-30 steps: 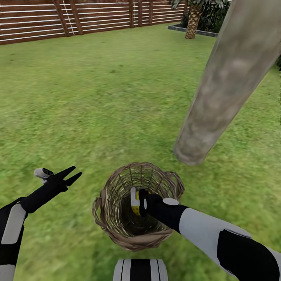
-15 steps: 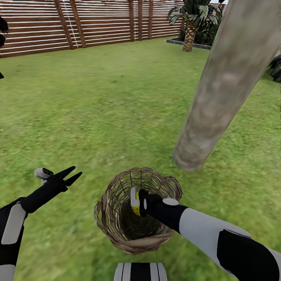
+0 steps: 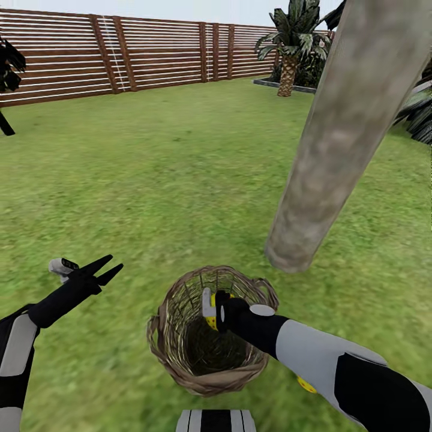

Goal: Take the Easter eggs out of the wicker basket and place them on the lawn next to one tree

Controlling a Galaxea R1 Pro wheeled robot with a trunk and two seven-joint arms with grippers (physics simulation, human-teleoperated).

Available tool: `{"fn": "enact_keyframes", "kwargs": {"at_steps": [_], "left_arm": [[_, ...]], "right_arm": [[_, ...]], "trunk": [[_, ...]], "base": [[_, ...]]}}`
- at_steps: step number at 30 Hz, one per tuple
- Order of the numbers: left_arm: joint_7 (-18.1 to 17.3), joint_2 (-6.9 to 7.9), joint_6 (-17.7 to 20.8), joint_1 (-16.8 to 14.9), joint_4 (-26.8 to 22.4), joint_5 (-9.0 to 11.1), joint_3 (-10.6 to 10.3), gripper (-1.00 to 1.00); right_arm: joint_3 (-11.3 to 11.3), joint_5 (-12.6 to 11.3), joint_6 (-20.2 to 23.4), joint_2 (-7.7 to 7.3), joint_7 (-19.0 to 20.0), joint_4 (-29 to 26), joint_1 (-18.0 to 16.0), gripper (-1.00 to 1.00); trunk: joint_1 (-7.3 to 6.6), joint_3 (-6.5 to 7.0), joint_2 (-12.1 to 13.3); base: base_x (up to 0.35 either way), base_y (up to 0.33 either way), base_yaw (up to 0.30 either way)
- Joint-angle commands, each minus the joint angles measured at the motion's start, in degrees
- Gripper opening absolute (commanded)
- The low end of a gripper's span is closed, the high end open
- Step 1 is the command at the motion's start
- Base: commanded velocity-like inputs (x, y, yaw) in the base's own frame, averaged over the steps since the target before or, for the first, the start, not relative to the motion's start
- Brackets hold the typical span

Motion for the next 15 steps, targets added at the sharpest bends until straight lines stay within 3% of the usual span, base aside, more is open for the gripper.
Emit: {"fn": "enact_keyframes", "kwargs": {"at_steps": [1, 5, 12, 15], "left_arm": [[-0.12, 0.0, 0.25, -0.03, 0.01, -0.01, 0.04, 1.0], [-0.14, 0.0, 0.26, -0.03, 0.08, -0.01, 0.07, 1.0], [-0.2, 0.0, 0.28, -0.03, 0.01, 0.0, 0.14, 1.0], [-0.27, 0.07, 0.3, -0.03, 0.06, -0.01, 1.55, 1.0]], "right_arm": [[0.14, 0.6, 0.2, -0.05, 0.38, -0.11, -0.05, -1.0], [0.13, 0.52, 0.22, -0.09, 0.75, -0.26, -0.05, -1.0], [-0.01, 0.46, 0.15, 0.2, 0.77, -0.19, -0.05, -1.0], [-0.03, 0.35, 0.13, 0.26, 0.77, -0.13, -0.05, -1.0]], "trunk": [[-0.03, 0.19, 0.0], [-0.25, 1.05, 0.28], [-1.79, 2.3, 3.09], [-2.45, 2.84, 4.3]], "base": [[0.0, 0.0, 0.0], [0.0, 0.0, 0.0], [0.0, 0.0, 0.0], [0.0, 0.0, 0.0]]}}
